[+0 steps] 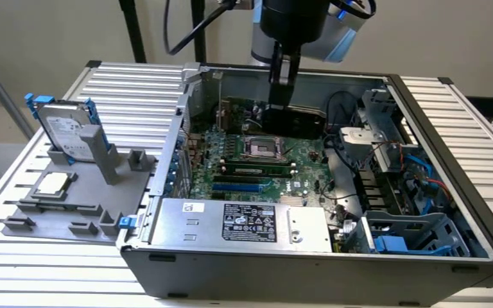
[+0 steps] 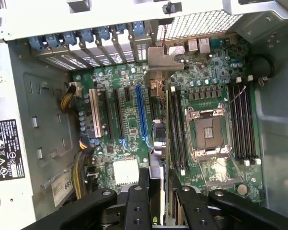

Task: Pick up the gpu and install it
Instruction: 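Insert the gpu into the slot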

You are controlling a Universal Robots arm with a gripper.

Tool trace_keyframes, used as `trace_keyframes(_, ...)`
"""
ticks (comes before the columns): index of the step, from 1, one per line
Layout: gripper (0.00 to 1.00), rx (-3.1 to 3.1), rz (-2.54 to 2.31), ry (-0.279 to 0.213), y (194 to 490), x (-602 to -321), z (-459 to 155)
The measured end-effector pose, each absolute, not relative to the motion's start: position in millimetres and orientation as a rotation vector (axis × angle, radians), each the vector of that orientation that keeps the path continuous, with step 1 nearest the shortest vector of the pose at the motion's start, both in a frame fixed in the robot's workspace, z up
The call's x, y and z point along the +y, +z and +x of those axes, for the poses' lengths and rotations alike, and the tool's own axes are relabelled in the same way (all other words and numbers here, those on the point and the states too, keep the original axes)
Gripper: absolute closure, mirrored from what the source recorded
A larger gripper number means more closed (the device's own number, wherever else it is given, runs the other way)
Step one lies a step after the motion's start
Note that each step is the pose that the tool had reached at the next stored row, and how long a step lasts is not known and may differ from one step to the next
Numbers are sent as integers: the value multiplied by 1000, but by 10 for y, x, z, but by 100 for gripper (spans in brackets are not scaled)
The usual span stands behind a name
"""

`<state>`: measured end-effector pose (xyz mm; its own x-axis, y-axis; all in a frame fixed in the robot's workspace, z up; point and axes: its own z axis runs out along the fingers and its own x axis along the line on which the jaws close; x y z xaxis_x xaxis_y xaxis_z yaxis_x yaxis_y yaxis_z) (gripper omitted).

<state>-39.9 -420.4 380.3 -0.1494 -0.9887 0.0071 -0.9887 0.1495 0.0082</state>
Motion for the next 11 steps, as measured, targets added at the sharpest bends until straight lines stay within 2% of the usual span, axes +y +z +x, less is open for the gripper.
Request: trace_keyframes(11,73,-2342,2090,-18,3685,-4334,-558)
